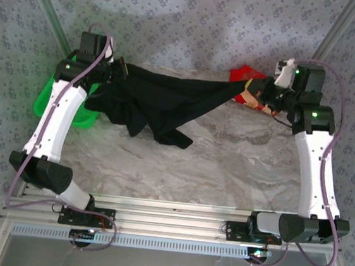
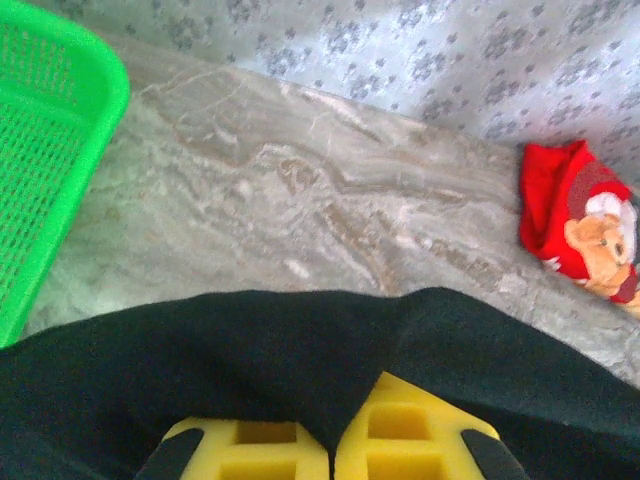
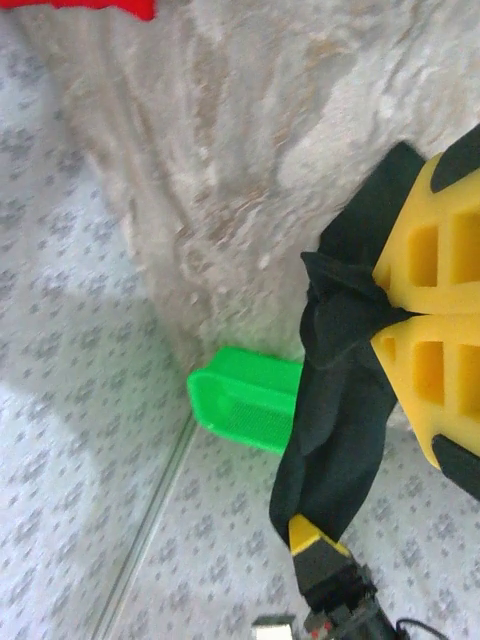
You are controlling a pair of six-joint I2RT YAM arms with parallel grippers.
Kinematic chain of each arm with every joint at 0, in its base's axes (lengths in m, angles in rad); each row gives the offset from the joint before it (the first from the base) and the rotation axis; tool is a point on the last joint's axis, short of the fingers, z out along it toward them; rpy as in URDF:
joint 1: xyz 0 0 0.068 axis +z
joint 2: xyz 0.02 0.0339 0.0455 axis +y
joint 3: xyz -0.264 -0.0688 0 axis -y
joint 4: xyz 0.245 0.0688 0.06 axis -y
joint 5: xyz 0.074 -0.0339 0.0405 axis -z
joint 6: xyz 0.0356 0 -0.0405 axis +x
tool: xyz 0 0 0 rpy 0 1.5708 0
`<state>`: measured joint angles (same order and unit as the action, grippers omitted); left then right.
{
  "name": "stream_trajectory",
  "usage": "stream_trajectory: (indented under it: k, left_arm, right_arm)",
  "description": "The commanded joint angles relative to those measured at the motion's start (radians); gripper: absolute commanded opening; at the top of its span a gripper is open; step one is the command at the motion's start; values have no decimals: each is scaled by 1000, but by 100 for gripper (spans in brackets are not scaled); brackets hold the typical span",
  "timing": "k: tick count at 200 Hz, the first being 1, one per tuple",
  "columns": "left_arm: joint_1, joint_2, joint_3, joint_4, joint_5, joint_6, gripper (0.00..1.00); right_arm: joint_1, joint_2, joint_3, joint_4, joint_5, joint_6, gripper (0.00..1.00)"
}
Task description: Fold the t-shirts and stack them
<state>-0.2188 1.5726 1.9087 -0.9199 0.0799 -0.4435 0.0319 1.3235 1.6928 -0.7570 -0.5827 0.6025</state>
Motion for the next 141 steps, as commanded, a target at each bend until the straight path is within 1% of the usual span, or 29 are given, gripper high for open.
stream_trajectory:
  k: [1, 23, 43, 53, 59, 74, 88, 106, 141]
  left_arm:
    - [19, 57, 225, -44, 20, 50, 0]
    - [19, 99, 427, -104, 25, 54, 0]
    - [14, 70, 498, -75, 65, 53, 1]
    - [7, 30, 477, -15, 105, 59, 2]
    - [6, 10, 453, 23, 133, 56, 3]
    - [6, -34, 388, 81, 172, 47, 5]
    - [6, -31, 351, 58, 197, 42, 5]
    - [6, -23, 293, 5, 210, 33, 2]
    - [6, -93, 121, 59, 188, 30, 4]
  right_arm:
    - [-32, 48, 112, 71, -97, 63, 0]
    - [-33, 43, 165, 186, -162, 130, 0]
    - [-33, 17, 202, 252, -214, 173, 0]
    - [-32, -3, 210, 270, -236, 174, 0]
    - [-36, -17, 216, 258, -237, 149, 0]
    - [-59, -49, 212, 166, -189, 64, 0]
    - [-115, -58, 174, 72, -163, 48, 0]
    - [-174, -82, 92, 22, -150, 60, 0]
    - [-242, -143, -42, 24, -169, 72, 0]
